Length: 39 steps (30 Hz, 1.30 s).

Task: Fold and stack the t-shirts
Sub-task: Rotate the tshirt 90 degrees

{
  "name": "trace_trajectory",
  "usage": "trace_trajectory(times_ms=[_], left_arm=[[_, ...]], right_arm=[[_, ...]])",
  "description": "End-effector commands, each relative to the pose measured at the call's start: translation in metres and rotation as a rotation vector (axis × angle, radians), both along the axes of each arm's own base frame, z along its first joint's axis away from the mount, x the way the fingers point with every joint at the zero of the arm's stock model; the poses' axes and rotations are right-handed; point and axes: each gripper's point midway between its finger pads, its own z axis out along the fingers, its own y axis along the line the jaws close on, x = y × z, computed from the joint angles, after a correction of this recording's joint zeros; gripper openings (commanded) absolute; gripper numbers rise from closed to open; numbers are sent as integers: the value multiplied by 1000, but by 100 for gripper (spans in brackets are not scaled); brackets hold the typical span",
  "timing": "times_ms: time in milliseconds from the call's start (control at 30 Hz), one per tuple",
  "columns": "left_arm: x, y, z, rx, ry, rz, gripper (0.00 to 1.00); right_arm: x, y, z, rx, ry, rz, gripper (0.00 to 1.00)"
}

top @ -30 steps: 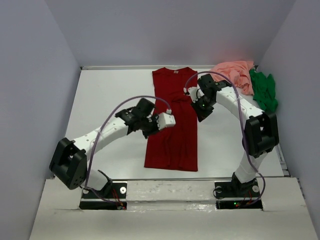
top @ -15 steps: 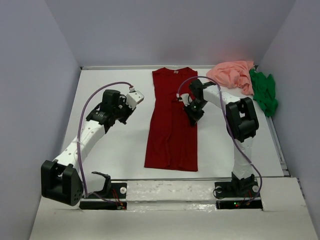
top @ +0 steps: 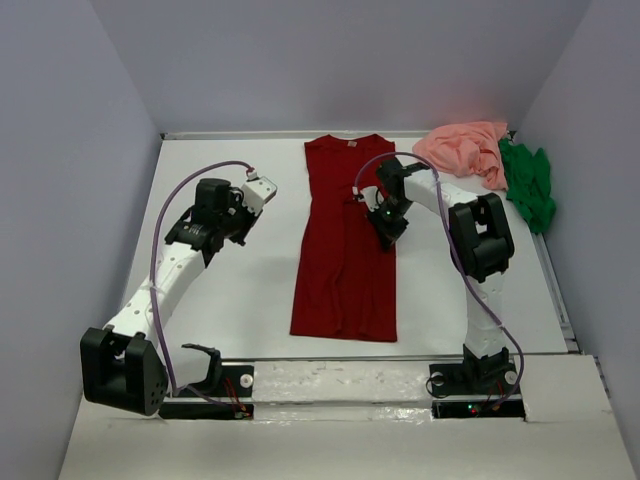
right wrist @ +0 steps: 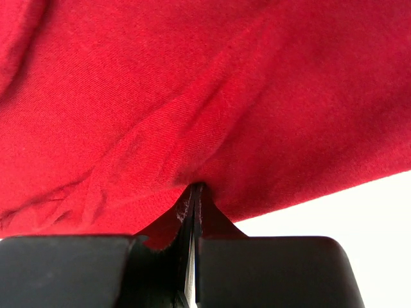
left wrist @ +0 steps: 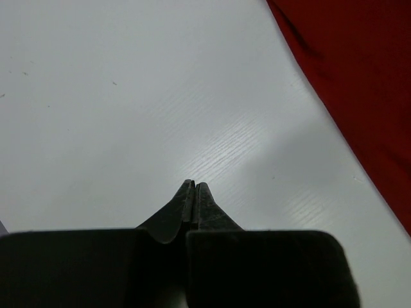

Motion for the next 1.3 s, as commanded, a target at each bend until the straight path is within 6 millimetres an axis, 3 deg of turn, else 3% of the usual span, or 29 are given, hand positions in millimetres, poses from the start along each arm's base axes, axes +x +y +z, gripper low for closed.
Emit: trace_trajectory(times_ms=[0, 433, 633, 667, 733, 767, 800, 833, 867, 900, 933, 1000, 1033, 1067, 1133, 1167, 1267], left_arm=[[0, 0, 8, -22, -34, 2, 0], [-4, -1, 8, -33, -38, -9, 0], [-5, -3, 15, -37, -55, -26, 0], [-6, -3, 19, -40, -59, -29, 0], [-6, -8, 31, -55, -77, -55, 7], [-8, -9, 36, -60, -84, -71, 22], [-12, -14, 39, -76, -78, -96, 26], [-12, -16, 45, -88, -87, -104, 27], [-16, -17, 45, -93, -75, -114, 37], [-18, -20, 46, -100, -69, -127, 46], [-22, -26, 51, -125, -63, -159, 58], [-34, -33, 51, -146, -30, -212, 66], [-38, -35, 52, -159, -25, -224, 67], [-43, -37, 51, -168, -20, -244, 69], [-60, -46, 50, -203, -2, -312, 71], [-67, -49, 47, -217, 12, -336, 73], [-88, -57, 36, -285, 87, -367, 73]], right_arm=[[26, -17, 1, -100, -117, -20, 0], [31, -27, 9, -157, -140, -21, 0], [31, -24, 34, -124, -173, -18, 0], [30, -20, 47, -92, -192, -14, 0], [28, -15, 65, -52, -214, -2, 0], [27, -15, 74, -44, -234, -2, 0], [27, -16, 83, -38, -258, -4, 0], [25, -18, 102, -29, -303, -10, 7], [23, -20, 109, -27, -326, -17, 12], [20, -22, 116, -24, -344, -23, 19], [9, -27, 127, -20, -366, -32, 37], [-13, -35, 134, -13, -380, -47, 48], [-14, -35, 147, 4, -415, -59, 51], [-29, -41, 134, -12, -379, -68, 49], [-50, -48, 130, -13, -352, -103, 43], [-70, -53, 124, -10, -332, -107, 43], [-100, -61, 116, 5, -318, -122, 48]])
